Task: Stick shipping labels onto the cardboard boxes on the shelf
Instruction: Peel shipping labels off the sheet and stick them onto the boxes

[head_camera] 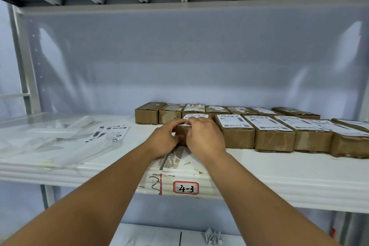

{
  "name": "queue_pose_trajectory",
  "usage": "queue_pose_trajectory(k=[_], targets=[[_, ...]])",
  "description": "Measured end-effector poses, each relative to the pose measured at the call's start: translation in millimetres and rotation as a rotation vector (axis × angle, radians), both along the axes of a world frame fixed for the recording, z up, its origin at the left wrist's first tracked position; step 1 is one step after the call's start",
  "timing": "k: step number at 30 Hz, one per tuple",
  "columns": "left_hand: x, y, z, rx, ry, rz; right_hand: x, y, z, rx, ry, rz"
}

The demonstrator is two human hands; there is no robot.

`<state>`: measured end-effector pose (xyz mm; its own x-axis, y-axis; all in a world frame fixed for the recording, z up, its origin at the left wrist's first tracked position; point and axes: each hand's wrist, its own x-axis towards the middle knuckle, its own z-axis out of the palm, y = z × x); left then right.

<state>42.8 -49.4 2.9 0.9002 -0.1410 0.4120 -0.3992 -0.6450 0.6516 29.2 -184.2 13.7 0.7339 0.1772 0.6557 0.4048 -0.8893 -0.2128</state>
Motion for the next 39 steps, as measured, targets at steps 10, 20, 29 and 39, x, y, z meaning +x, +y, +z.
queue_pose_trajectory(k=[10,20,29,39], targets=[[1,-15,2,0.294,0.179,-0.01,4,-2,-3,0.051,-0.017,-0.005],[0,-22,-2,0.351,0.008,0.124,6,-5,-4,0.049,0.01,0.018],[-13,-21,2,0.256,-0.119,0.126,-4,2,1,0.134,-0.138,0.094],[-8,10,9,-0.085,-0.079,0.358,-9,19,5,-0.011,0.055,0.257]])
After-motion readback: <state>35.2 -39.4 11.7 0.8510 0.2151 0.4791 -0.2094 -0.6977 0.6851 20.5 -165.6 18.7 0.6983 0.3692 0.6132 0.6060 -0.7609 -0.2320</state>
